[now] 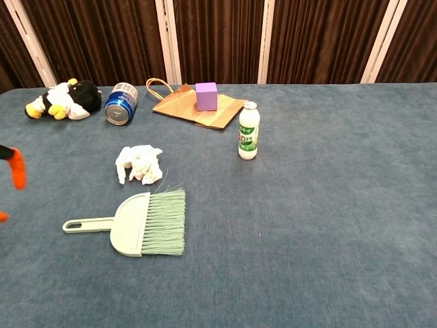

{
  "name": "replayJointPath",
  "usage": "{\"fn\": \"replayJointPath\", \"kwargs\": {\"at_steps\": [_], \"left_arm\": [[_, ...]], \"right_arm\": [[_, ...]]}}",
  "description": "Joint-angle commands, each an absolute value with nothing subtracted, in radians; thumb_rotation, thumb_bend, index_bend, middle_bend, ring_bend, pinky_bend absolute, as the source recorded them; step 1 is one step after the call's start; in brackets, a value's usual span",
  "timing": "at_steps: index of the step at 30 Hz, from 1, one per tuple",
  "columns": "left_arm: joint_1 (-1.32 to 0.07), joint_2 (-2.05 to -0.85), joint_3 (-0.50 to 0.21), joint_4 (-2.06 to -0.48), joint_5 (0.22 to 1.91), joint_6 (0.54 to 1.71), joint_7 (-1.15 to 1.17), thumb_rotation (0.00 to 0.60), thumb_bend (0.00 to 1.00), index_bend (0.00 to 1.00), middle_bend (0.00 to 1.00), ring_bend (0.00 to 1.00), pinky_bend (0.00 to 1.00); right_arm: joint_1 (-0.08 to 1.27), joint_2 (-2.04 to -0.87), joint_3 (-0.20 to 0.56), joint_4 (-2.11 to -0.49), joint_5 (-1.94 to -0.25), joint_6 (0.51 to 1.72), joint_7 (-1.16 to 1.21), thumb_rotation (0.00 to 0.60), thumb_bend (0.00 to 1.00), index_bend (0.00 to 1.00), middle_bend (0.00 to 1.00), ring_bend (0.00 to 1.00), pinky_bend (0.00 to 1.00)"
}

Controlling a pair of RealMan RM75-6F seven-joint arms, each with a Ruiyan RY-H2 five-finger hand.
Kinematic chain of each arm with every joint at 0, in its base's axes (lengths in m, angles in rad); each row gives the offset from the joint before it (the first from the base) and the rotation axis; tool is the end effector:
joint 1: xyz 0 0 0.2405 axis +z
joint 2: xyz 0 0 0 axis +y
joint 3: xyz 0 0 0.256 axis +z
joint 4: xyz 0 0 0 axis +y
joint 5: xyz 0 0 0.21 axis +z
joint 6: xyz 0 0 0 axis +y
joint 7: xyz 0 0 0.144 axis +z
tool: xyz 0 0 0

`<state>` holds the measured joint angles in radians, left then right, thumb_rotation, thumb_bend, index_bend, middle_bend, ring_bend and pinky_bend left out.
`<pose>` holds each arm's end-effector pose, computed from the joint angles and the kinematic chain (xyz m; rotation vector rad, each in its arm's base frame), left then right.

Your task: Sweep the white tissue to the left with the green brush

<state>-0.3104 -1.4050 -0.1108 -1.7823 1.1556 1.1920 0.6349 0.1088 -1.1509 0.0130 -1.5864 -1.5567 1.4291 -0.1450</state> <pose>-0.2317 0.2333 0.0323 -1.6479 -0.9869 -0.6634 -0.3077 -0.1800 0.1356 1.5446 -0.8177 0.7919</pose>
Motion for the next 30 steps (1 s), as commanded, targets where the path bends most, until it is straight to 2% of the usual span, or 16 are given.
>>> {"fn": "replayJointPath", "kwargs": {"at_steps": [1,12,30], "left_arm": [[-0.377,-1.505,-0.15,-1.803,1.005,1.166,0.772,0.6,0.31,0.46,1.0,1.0,1.0],[-0.468,-1.642,-0.174,-1.765,0.835,1.201,0.86,0.6,0.4,0.44,1.0,1.0,1.0],[-0.514,-1.697,-0.137,-1.698,0.781,1.233,0.856,0.6,0.42,0.45,1.0,1.0,1.0]], "right_arm": [[0.109,-1.15,0.014,-1.587,-1.555,1.429,-0.141,0.6,0.32,0.0,0.0,0.0,0.0],[0.109,-1.148,0.013,-1.589,-1.554,1.427,-0.127,0.6,0.32,0.0,0.0,0.0,0.0],[0.109,-1.148,0.012,-1.591,-1.555,1.427,-0.131,0.6,0.32,0.0,0.0,0.0,0.0]]}}
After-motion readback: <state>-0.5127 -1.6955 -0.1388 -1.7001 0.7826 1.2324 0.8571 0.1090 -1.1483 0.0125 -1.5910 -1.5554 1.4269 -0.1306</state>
